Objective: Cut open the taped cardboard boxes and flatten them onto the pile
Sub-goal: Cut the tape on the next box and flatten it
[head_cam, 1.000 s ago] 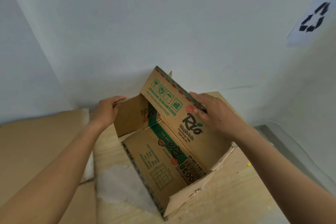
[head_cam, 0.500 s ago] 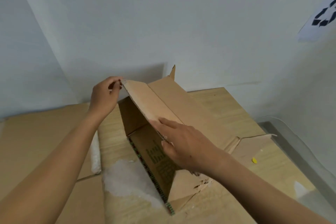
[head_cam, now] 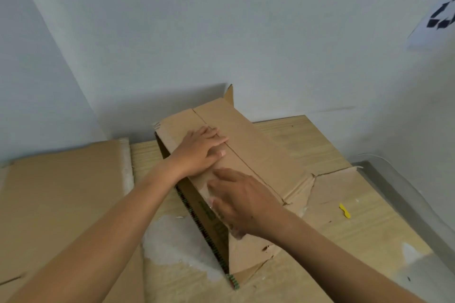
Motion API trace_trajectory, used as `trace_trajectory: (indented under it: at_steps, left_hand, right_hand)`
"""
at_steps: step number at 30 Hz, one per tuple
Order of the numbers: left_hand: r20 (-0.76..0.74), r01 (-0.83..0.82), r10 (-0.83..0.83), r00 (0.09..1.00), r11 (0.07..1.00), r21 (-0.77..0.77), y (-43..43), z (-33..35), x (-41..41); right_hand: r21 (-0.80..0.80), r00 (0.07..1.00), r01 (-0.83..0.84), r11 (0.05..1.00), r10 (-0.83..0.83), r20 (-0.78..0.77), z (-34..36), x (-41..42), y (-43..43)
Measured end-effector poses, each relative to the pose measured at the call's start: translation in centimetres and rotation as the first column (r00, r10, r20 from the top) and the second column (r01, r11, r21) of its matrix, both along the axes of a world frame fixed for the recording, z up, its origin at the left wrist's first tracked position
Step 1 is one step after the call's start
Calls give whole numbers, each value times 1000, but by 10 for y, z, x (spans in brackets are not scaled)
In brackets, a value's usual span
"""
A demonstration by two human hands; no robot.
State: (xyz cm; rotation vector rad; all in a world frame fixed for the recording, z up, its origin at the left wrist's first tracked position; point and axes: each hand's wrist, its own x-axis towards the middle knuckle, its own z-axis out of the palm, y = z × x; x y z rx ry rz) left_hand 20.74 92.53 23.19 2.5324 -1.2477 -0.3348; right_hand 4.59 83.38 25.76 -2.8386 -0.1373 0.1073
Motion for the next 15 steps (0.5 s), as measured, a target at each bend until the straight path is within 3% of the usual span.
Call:
trace_trajectory:
  at_steps: [3, 8, 11, 15]
  left_hand:
    - [36, -6, 6, 999, 1000, 17, 0, -5, -4]
    - [52, -25, 24, 998, 999, 21, -5, -4, -12]
    - [89, -76, 71, 994, 996, 55, -16, 0, -24]
    - [81, -108, 99, 992, 988, 114, -43, -2, -44]
  right_hand:
    - [85, 985, 164, 983, -169, 46, 3, 2, -31]
    - [-47, 901, 433, 900, -431, 43, -2, 4, -89]
    - [-54, 876, 477, 877, -480, -47, -13, -3, -99]
    - [-32, 870, 488, 872, -489, -55, -17, -8, -97]
